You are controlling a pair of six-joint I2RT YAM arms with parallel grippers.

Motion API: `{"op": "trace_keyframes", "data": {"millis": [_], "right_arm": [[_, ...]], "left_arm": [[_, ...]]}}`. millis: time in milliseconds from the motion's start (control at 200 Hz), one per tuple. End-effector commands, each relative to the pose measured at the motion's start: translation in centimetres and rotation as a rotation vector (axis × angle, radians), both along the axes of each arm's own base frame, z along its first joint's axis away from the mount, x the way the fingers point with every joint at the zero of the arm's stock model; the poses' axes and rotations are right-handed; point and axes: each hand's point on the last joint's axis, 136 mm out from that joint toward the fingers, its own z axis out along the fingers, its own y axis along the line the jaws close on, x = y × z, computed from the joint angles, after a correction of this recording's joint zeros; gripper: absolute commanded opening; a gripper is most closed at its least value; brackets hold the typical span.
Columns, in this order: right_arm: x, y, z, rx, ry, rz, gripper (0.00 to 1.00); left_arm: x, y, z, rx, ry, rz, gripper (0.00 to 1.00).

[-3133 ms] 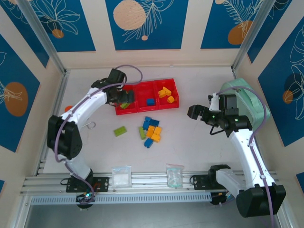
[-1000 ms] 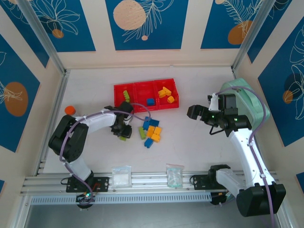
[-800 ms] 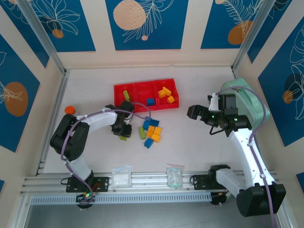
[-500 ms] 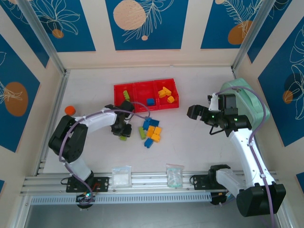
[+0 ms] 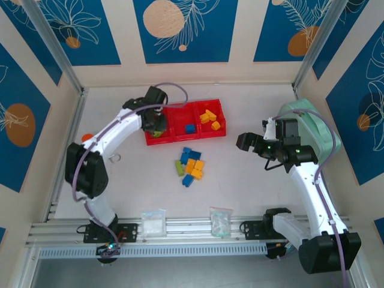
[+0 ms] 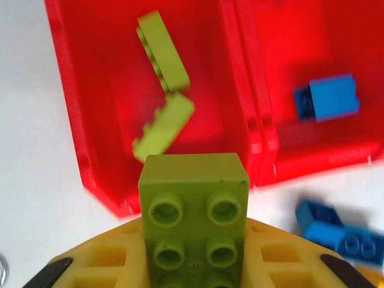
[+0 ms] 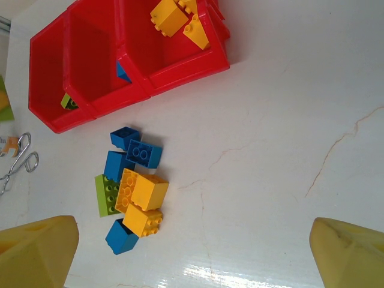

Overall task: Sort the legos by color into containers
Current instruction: Place the lego in the container.

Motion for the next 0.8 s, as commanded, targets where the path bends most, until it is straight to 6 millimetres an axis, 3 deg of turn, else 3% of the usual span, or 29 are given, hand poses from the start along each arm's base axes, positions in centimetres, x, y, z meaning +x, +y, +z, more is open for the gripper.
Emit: {"op": "trace_keyframes", "data": {"millis": [0, 245, 400, 615, 795], "right_arm": [[-0.6, 0.0, 0.3, -0.015, -0.01, 0.013, 0.99], [-0.5, -0.1, 0.3, -0.024, -0.014, 0.014, 0.99], [-0.4, -0.1, 0.1, -0.024, -0.01, 0.013, 0.99], [-0.3, -0.1, 0.0, -0.026, -0.009, 0.012, 0.99], [-0.4, -0.1, -0.1, -0.023, -0.001, 0.007, 0.99]], "left_arm": [[1.8, 1.0, -1.4, 0.019, 0.062, 0.025, 0.16], [5.5, -0.1, -3.0, -0.025, 0.075, 0.048, 0.2], [6.5, 0.2, -3.2, -0.036, 0.056, 0.066, 0.34], [6.1, 0.1, -1.7, -0.047, 0.015, 0.021, 0.56], [4.3, 0.0, -0.2, -0.102, -0.036, -0.009, 0.62]]}}
